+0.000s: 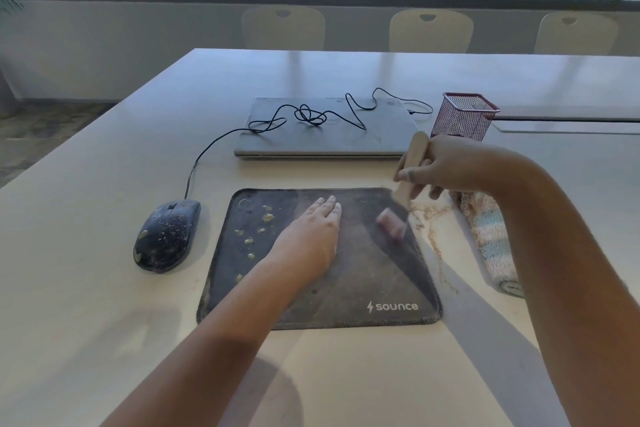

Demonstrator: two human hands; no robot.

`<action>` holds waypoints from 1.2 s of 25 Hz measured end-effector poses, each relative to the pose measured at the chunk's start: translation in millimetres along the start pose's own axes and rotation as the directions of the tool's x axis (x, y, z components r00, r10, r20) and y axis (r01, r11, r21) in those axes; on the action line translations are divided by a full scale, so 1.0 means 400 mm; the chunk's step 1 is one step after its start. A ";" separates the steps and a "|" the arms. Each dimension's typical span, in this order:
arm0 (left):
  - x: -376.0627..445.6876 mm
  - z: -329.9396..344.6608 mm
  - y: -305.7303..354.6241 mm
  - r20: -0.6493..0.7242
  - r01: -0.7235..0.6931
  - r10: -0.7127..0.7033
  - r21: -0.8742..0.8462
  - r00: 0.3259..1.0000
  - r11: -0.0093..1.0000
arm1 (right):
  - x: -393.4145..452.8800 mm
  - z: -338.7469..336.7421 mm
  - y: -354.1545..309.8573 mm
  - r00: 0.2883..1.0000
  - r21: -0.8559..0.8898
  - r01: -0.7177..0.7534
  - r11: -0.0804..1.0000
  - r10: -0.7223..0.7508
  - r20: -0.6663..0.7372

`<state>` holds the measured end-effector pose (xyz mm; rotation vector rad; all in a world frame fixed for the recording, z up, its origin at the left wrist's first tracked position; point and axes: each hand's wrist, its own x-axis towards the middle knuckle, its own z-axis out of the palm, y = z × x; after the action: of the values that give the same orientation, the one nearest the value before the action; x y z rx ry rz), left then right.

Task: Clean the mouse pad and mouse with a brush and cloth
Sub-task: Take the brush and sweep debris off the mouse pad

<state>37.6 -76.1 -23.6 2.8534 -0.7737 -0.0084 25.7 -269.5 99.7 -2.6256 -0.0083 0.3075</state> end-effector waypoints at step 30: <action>-0.002 -0.008 0.006 0.035 0.026 -0.026 0.000 0.999 1.000 | -0.031 -0.029 0.032 0.999 -0.105 0.029 0.994 -0.027 0.019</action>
<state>35.7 -77.0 -19.9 2.8703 -0.7430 -0.0615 15.3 -287.2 106.2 -2.7245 -0.0693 0.3289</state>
